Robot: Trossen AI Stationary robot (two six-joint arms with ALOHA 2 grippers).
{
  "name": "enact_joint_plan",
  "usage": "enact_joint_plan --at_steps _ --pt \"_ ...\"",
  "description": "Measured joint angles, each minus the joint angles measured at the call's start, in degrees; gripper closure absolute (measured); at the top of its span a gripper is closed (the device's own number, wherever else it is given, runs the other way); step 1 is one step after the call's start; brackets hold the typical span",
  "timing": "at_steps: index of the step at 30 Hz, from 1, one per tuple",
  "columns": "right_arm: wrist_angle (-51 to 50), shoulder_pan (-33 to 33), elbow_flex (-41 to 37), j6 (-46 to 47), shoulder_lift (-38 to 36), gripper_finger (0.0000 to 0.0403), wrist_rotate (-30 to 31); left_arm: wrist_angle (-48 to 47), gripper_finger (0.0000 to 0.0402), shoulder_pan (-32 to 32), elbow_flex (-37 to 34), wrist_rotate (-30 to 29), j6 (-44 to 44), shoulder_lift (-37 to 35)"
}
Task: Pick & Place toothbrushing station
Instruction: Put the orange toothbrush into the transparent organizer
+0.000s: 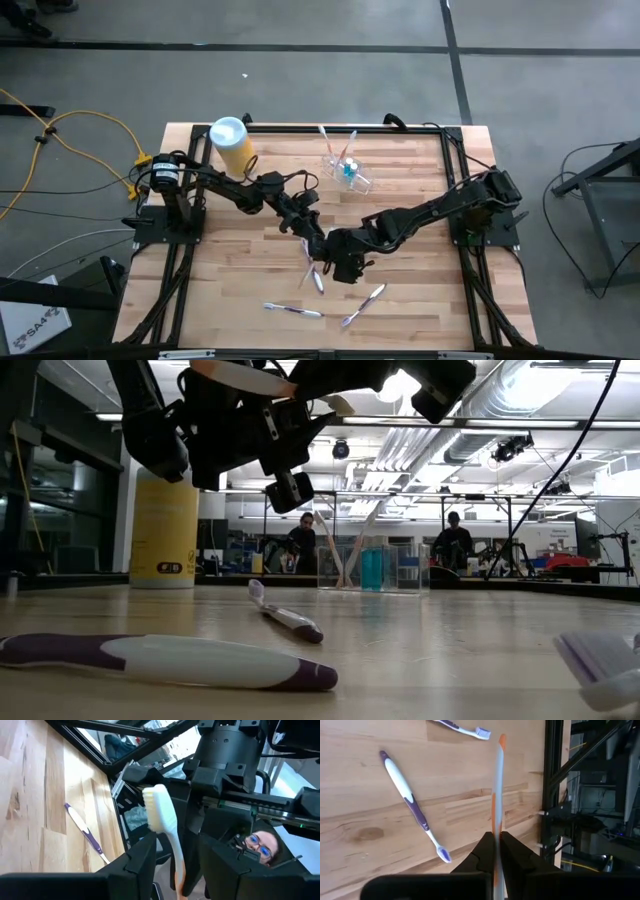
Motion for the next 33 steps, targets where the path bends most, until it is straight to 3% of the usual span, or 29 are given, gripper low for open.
enact_joint_plan --at_steps 14,33 --pt "0.7 -0.5 0.0 0.0 0.0 0.0397 -1.7 -1.5 0.0274 -0.3 0.1 -1.3 0.2 0.0" --pt "0.4 -0.4 -0.1 -0.1 0.0 0.0382 -1.9 -2.0 0.0377 -0.2 0.1 -1.5 0.3 0.0"
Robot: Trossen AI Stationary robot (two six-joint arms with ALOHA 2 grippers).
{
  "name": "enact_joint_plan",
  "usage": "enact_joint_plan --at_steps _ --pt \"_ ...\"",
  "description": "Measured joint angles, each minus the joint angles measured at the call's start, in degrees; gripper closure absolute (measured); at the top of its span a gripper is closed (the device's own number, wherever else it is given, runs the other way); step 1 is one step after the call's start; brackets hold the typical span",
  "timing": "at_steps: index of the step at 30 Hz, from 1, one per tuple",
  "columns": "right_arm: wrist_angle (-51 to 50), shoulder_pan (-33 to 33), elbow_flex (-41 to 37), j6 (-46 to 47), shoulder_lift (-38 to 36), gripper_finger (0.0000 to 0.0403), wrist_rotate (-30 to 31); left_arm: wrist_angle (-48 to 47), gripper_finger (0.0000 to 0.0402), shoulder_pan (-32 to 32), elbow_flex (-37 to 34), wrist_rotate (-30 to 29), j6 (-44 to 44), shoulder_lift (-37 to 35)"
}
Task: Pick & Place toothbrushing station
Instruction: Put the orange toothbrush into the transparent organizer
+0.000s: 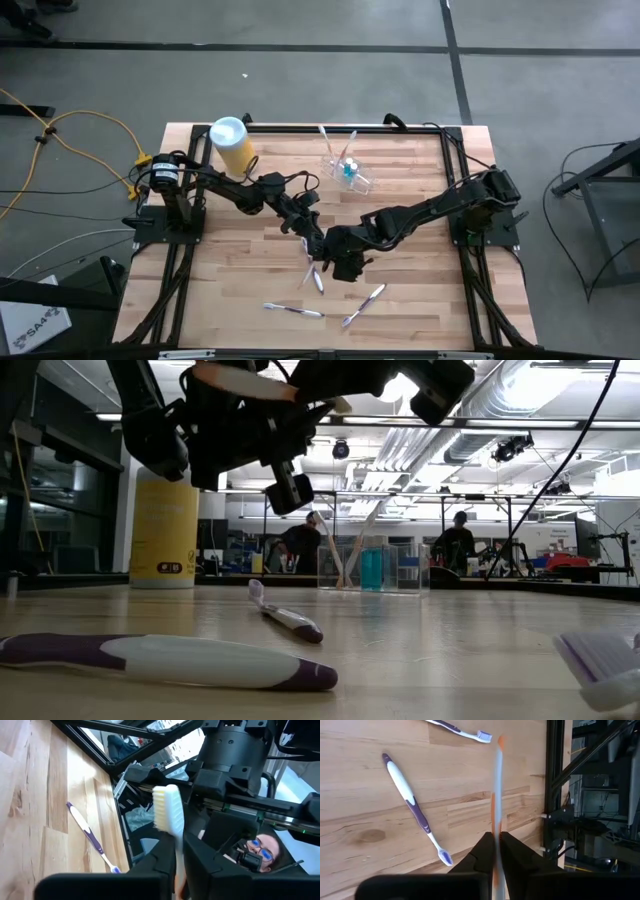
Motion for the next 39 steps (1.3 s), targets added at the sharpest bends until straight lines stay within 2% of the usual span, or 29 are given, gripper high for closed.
enact_joint_plan --at_steps 4,16,28,39 --pt "-0.5 0.0 0.0 0.3 0.0 0.0371 -1.0 0.0 0.0394 0.0 0.0 0.0 0.8 0.0" --pt "-0.8 0.3 0.1 5.2 0.0 0.0333 0.1 -0.4 0.0398 0.0 0.0 0.0 2.8 0.1" --pt "-5.7 4.6 0.1 18.6 -0.1 0.0257 19.0 -0.3 0.0399 1.2 0.0 0.4 7.9 0.1" --pt "-12.2 10.2 0.0 32.1 -5.0 0.0242 31.3 -0.1 0.0399 3.0 -0.1 0.4 13.3 0.1"
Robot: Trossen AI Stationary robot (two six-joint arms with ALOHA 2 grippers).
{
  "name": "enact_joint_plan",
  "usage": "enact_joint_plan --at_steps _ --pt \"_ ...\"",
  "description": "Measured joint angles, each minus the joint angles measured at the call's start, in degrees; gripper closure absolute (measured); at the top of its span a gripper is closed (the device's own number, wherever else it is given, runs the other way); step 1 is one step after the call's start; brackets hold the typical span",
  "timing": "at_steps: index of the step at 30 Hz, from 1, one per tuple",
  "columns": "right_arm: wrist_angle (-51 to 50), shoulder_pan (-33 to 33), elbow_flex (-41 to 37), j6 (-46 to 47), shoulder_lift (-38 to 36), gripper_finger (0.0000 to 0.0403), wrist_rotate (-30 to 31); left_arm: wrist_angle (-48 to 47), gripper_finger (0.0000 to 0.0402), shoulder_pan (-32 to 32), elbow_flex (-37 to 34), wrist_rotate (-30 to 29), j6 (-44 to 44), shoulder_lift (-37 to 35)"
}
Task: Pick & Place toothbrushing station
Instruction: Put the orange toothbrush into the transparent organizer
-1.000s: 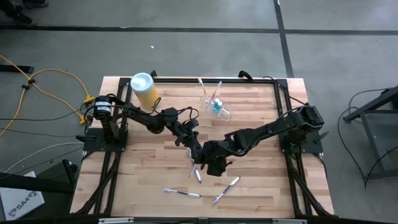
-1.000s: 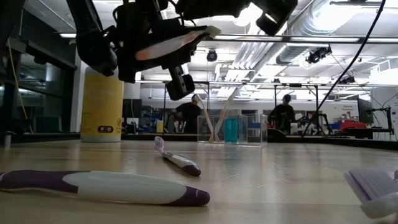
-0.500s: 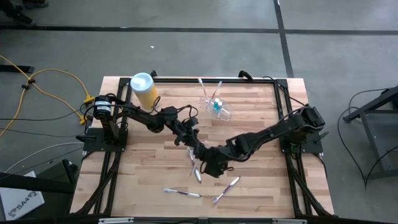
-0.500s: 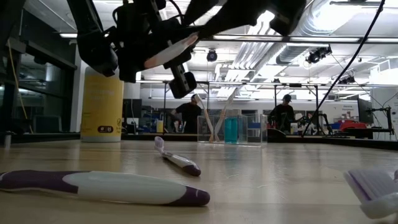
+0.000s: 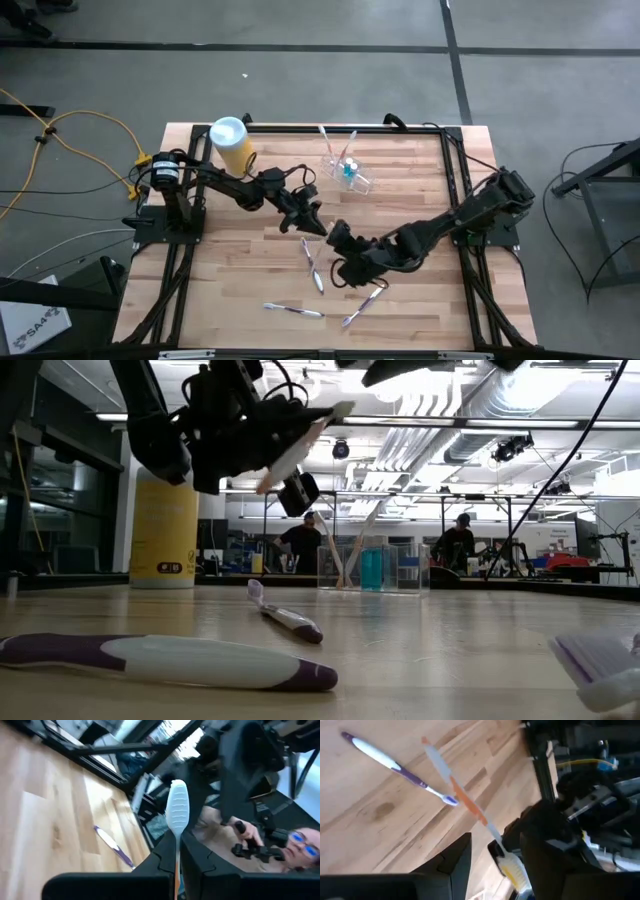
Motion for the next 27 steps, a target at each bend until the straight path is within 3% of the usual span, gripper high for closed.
enact_joint_plan --at_steps 8,17,27 --pt "-3.1 5.7 0.0 12.9 -4.7 0.0242 2.2 0.0 0.0399 5.5 0.0 -0.1 2.9 0.0" --pt "-10.7 9.6 0.1 26.9 -5.3 0.0243 5.4 4.3 0.0399 12.9 -0.1 -5.4 9.4 -2.1" --pt "-15.4 9.8 0.0 41.5 -5.3 0.0243 3.2 3.2 0.0399 17.1 -0.1 -19.9 24.5 -5.4"
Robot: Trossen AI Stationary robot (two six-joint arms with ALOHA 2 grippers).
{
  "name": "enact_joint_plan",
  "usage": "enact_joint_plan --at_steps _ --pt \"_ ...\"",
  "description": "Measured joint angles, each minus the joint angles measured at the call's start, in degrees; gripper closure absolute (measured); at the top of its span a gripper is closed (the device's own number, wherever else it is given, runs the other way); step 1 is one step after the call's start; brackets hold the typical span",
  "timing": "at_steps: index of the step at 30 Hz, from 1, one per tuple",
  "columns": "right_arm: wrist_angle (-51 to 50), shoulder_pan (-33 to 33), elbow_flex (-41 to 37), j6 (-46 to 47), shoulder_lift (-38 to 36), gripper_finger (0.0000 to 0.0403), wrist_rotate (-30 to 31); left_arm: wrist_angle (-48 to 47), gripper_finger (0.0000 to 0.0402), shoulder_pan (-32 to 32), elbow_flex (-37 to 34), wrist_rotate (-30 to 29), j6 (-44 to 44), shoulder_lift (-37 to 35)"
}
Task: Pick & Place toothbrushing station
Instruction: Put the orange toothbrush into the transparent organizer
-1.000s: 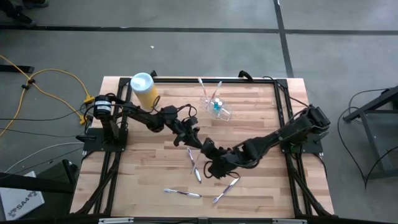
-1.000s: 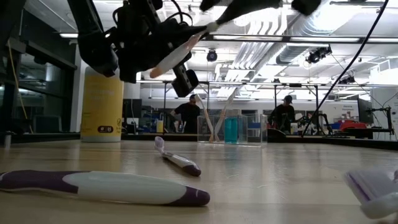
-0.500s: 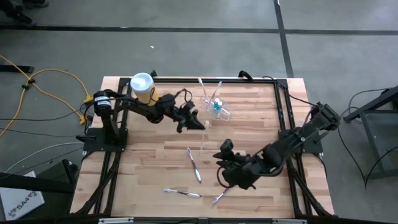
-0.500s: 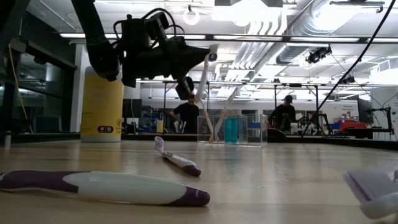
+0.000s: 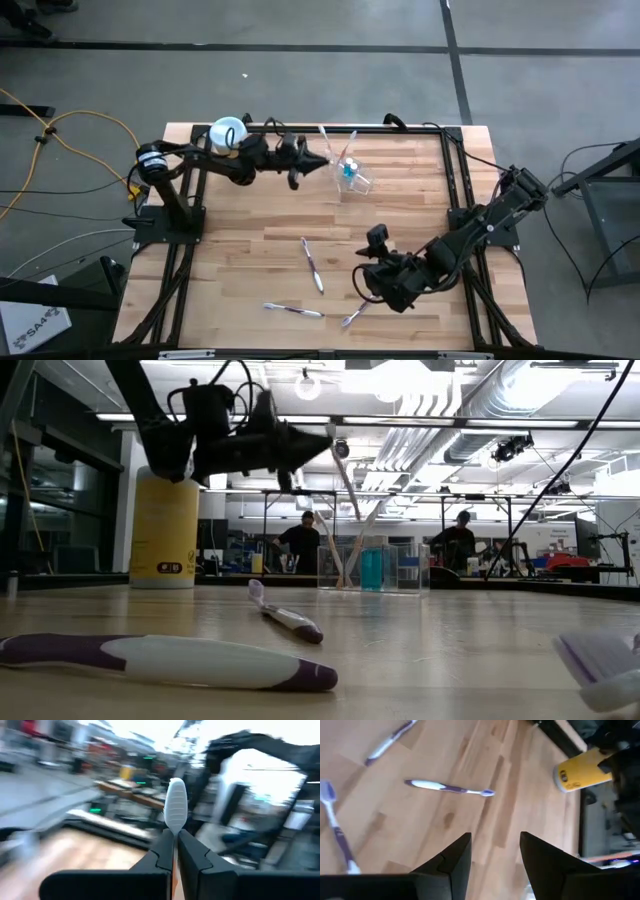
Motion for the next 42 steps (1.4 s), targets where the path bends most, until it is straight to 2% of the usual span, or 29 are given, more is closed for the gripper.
enact_joint_plan --at_steps 5,23,37,42 --pt "0.0 0.0 0.0 0.8 0.0 0.0243 -2.7 -2.6 0.0399 1.6 0.0 -6.6 3.0 0.0" --pt "-0.1 0.0 0.0 3.7 0.0 0.0243 -4.2 -1.9 0.0399 5.1 0.0 -14.2 11.1 0.0" --pt "-0.1 0.0 0.0 5.0 0.0 0.0243 -5.6 -12.7 0.0399 1.0 0.0 -21.4 18.0 0.0" --pt "0.2 0.0 0.0 5.0 0.0 0.0243 -5.7 -14.3 0.0399 0.4 0.1 -22.2 17.1 0.0"
